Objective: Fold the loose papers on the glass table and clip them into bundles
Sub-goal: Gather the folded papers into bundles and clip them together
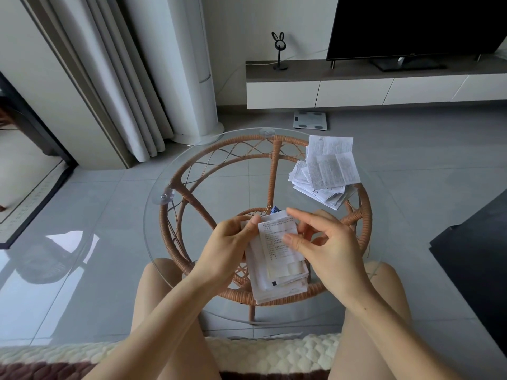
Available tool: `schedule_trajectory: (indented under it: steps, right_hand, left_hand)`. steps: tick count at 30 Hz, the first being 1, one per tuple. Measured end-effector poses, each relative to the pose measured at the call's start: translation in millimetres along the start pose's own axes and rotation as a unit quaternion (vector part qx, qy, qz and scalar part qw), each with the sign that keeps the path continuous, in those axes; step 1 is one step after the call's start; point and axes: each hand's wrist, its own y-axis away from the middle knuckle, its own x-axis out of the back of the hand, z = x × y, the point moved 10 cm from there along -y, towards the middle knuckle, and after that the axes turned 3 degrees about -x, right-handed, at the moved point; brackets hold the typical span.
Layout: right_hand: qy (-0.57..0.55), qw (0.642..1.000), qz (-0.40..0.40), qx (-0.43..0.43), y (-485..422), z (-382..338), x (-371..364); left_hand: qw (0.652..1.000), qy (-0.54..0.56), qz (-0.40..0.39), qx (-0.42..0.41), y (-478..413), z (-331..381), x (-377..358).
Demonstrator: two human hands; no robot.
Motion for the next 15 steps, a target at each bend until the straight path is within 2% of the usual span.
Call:
schedule_trajectory:
  steps: [4, 10, 15]
  right_hand:
    - [0.022, 1.000, 0.006, -0.011, -1, 0, 2]
    - [0.028, 0.997, 0.021, -0.073, -5, 9, 6]
    - [0.037, 0.997, 0.003, -0.063, -10, 4, 6]
  left_hand:
    - [1.000, 0.004, 0.008, 0.007, -2, -4, -2]
    - [1.000, 0.018, 0.005, 0.015, -2, -8, -5]
    - [1.000, 0.024, 0.002, 0.016, -3, -6, -2]
